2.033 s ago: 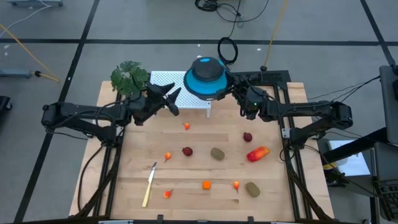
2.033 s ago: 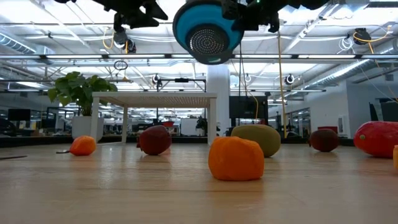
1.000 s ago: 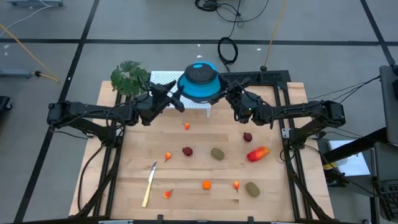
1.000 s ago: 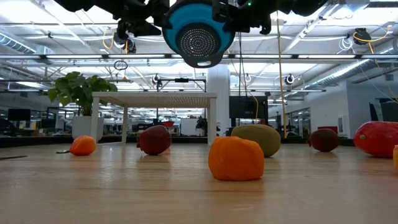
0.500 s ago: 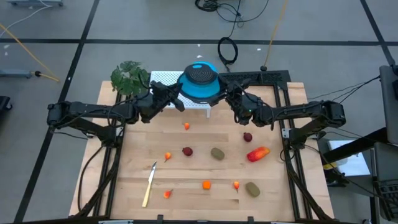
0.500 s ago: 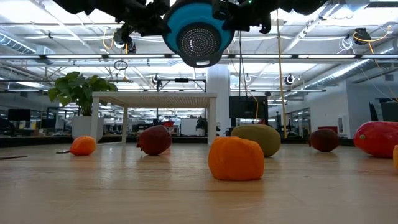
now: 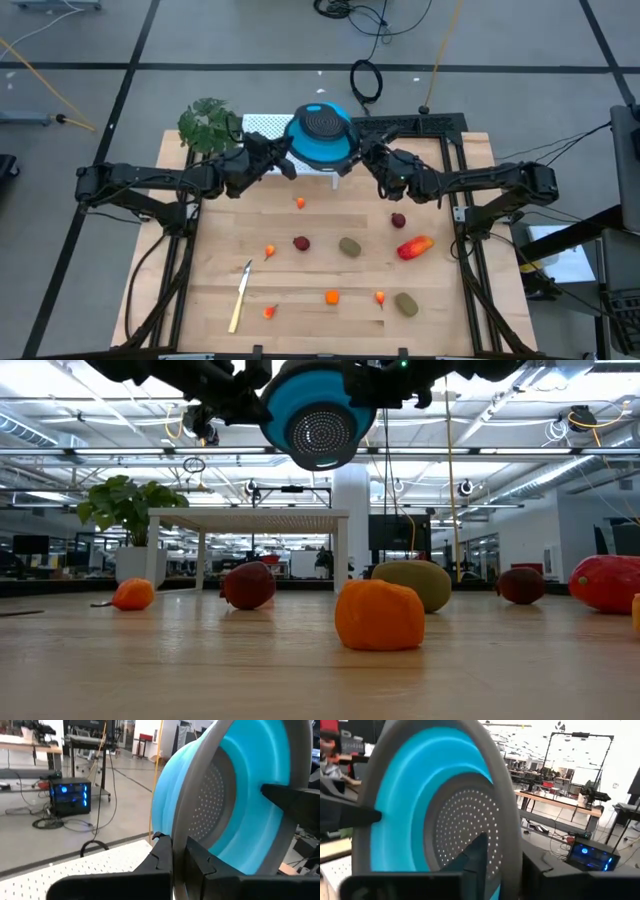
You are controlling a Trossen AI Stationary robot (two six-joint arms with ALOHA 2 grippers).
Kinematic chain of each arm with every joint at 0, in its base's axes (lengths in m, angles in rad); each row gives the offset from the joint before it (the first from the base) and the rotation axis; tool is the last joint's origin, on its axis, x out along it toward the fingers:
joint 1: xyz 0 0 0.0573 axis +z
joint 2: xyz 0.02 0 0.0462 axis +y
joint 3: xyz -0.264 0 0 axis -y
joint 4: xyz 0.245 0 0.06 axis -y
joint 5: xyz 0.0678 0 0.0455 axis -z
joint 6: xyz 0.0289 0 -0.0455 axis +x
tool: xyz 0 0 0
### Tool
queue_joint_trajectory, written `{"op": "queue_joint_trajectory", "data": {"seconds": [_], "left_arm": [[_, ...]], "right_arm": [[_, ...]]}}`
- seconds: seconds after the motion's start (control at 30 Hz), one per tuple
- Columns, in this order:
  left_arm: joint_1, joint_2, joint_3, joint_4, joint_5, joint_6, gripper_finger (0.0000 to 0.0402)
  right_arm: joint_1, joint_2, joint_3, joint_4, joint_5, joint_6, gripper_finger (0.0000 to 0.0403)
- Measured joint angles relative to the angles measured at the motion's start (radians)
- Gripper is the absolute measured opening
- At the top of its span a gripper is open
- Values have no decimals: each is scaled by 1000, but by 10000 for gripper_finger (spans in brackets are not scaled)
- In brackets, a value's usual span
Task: Pick & Place Fruit
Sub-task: Put the blue strainer bowl on the shelf
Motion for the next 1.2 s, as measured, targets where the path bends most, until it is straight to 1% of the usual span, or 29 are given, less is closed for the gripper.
{"op": "queue_joint_trajectory", "data": {"seconds": [0.13, 0.3, 0.37, 0.43, 0.57, 0.67, 0.8, 0.9, 1.03, 1.1, 1.13, 1.2], "left_arm": [[8, 1, -1, -31, 23, -28, 5], [35, -35, -1, -85, 40, -90, 5], [45, -56, -1, -121, 56, -116, 5], [62, -80, -1, -148, 104, -128, 5], [94, -119, 20, -268, 176, -209, 5], [121, -126, 84, -479, 172, -253, 5], [141, -121, 199, -681, 209, -256, 5], [153, -113, 248, -760, 232, -251, 5], [181, -117, 299, -826, 280, -252, 5], [198, -117, 311, -877, 315, -252, 5], [209, -114, 317, -888, 333, -255, 5], [230, -115, 332, -897, 382, -256, 5]], "right_arm": [[0, -30, 1, 5, -10, -3, 134], [-1, -58, 1, -35, 8, -3, 188], [-3, -66, 1, -62, 14, -4, 203], [-5, -81, 0, -93, 13, -2, 214], [-8, -113, -2, -161, 0, 8, 219], [-17, -154, -25, -182, -56, 28, 204], [-32, -208, -76, -191, -150, 111, 162], [-35, -258, -135, -196, -207, 160, 117], [-34, -333, -213, -190, -230, 194, 48], [-32, -371, -256, -200, -278, 211, 15], [-32, -388, -274, -197, -305, 218, 8], [-33, -423, -309, -176, -353, 233, 9]]}}
